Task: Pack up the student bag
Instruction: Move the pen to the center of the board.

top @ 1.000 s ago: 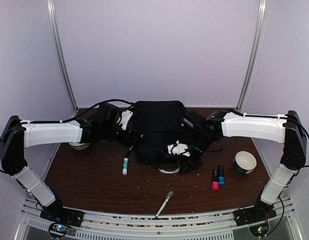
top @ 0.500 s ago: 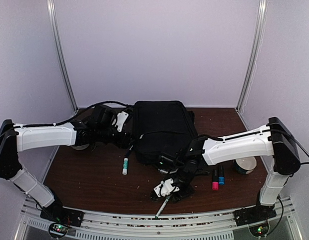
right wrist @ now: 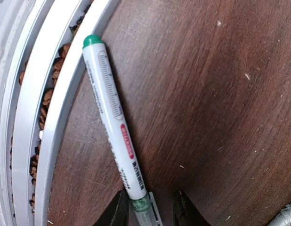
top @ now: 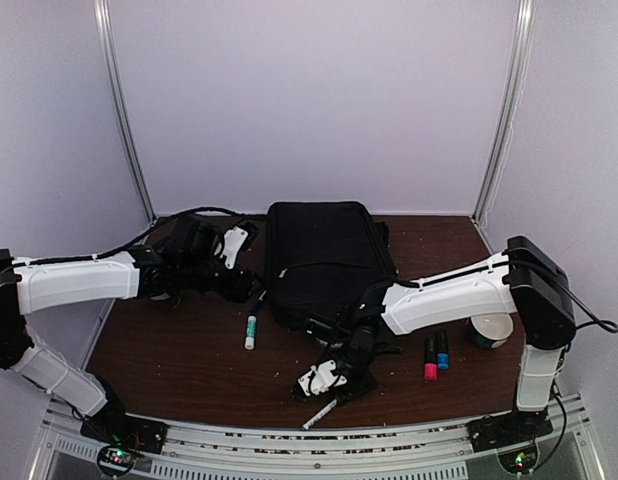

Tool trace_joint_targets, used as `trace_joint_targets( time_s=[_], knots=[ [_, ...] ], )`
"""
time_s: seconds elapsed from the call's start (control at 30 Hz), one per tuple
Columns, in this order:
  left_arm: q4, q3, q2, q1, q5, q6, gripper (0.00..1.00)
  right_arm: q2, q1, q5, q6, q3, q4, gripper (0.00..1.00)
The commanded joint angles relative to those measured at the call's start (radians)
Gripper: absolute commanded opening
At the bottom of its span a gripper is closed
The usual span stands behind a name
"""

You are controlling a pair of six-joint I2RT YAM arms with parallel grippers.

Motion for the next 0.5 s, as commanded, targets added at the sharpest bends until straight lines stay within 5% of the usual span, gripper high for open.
trace_joint_targets(
  time_s=[0.0,0.17,0.47],
  knots=[
    [0.041,-0.019,-0.027,-0.003,-0.014,-0.005,0.61,0.036,0.004,0.054,0.016,0.021,-0.003,0.32],
    [0.049,-0.033,-0.038,-0.003,-0.019,-0.012,0.61,0.029,-0.001,0.082,0.015,0.009,-0.025,0.15],
    [0.060,-0.023,-0.033,-0.003,-0.011,0.008,0.61,-0.045,-0.074,0.043,0.116,-0.038,-0.040,0.07]
  ],
)
